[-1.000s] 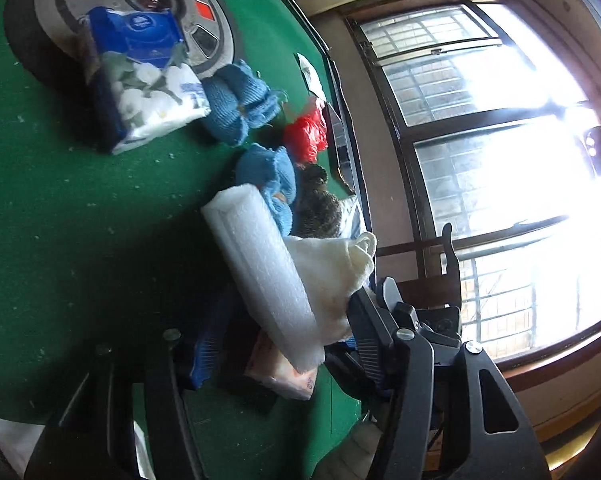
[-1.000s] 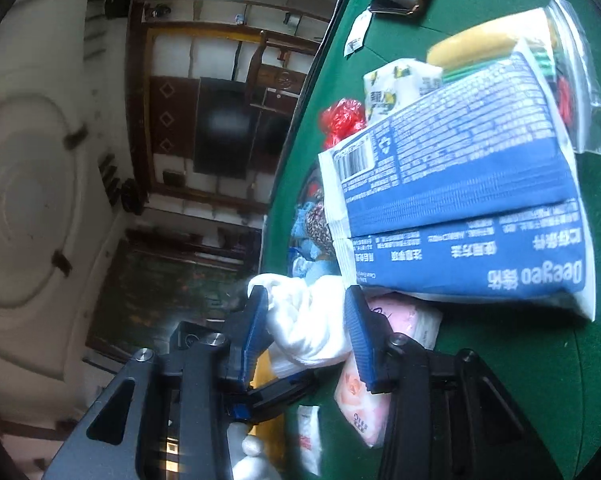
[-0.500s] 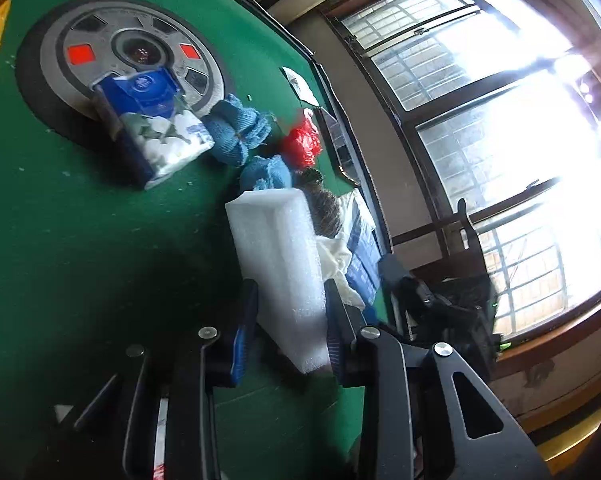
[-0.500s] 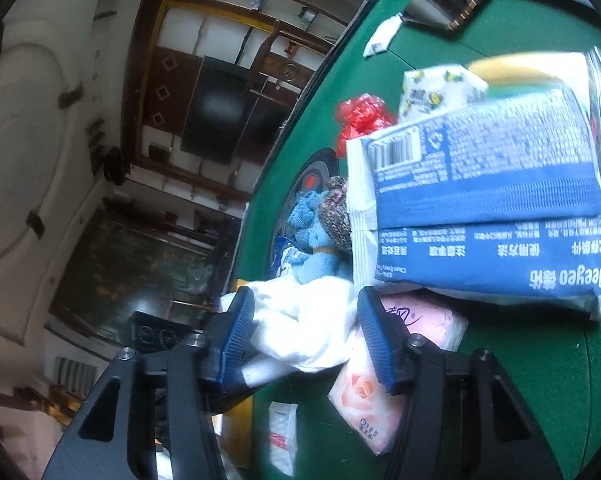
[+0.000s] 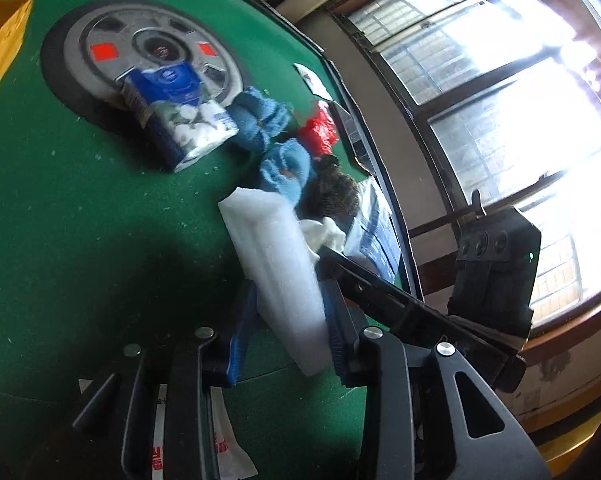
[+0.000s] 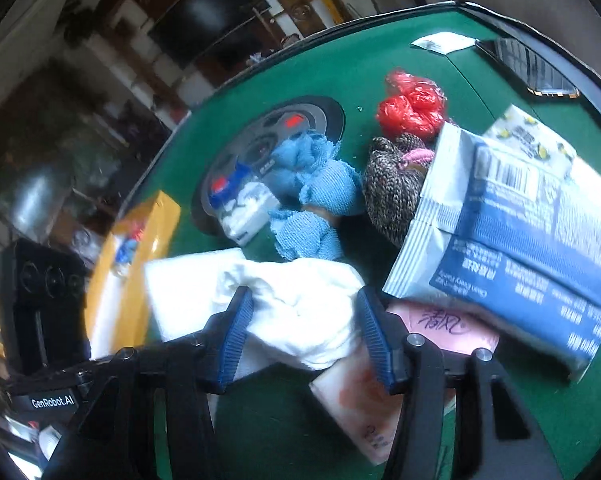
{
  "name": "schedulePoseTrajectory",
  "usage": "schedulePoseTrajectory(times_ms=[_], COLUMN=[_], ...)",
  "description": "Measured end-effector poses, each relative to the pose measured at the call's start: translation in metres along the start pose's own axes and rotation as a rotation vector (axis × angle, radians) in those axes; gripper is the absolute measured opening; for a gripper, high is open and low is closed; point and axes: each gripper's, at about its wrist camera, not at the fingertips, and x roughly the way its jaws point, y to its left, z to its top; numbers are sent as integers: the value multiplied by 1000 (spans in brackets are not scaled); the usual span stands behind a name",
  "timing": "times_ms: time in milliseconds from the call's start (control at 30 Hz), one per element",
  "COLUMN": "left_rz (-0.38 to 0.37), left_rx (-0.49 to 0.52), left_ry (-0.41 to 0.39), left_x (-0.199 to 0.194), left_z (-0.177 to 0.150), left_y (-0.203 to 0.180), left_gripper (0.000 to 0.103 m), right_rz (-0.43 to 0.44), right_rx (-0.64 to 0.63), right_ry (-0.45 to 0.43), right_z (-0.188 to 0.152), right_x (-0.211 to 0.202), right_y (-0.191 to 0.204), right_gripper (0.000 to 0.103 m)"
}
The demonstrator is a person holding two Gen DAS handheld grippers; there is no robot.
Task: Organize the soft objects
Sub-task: 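Carry the foam block into the tray and open the left gripper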
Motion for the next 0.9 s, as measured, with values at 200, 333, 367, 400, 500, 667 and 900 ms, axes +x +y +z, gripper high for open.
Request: schedulePoseTrajectory(times_ms=[200,333,367,400,500,667,900], left_rz=[6,-26,-35,-40,-83,-42,176], left_rx=[-83,-57,-45,-36,-32,-34,-131], left_ry=[-35,-87,-103,-122,-172,-276,-398], left_x=[0,-15,-22,-30,-62,-133,-230], left_z=[4,3,3,3,3,5,1], left_y=[20,13,10,7,5,23,102], left_gripper=[19,11,11,11,11,11,11], right_rz=[13,98,107,119,144,208,29], right_rx=[-5,50,52,51,35,-1,-144], right_ry=[-8,-70,-82,-93,-123,-117,-87], right_z=[-2,-5,-7,-8,-7,0,3], right_x=[-15,-37,-42,-47,-61,-63,-37], right_y=[-5,-4,-2,-1,11,41,74], right_gripper=[17,15,15,14,13,7,37])
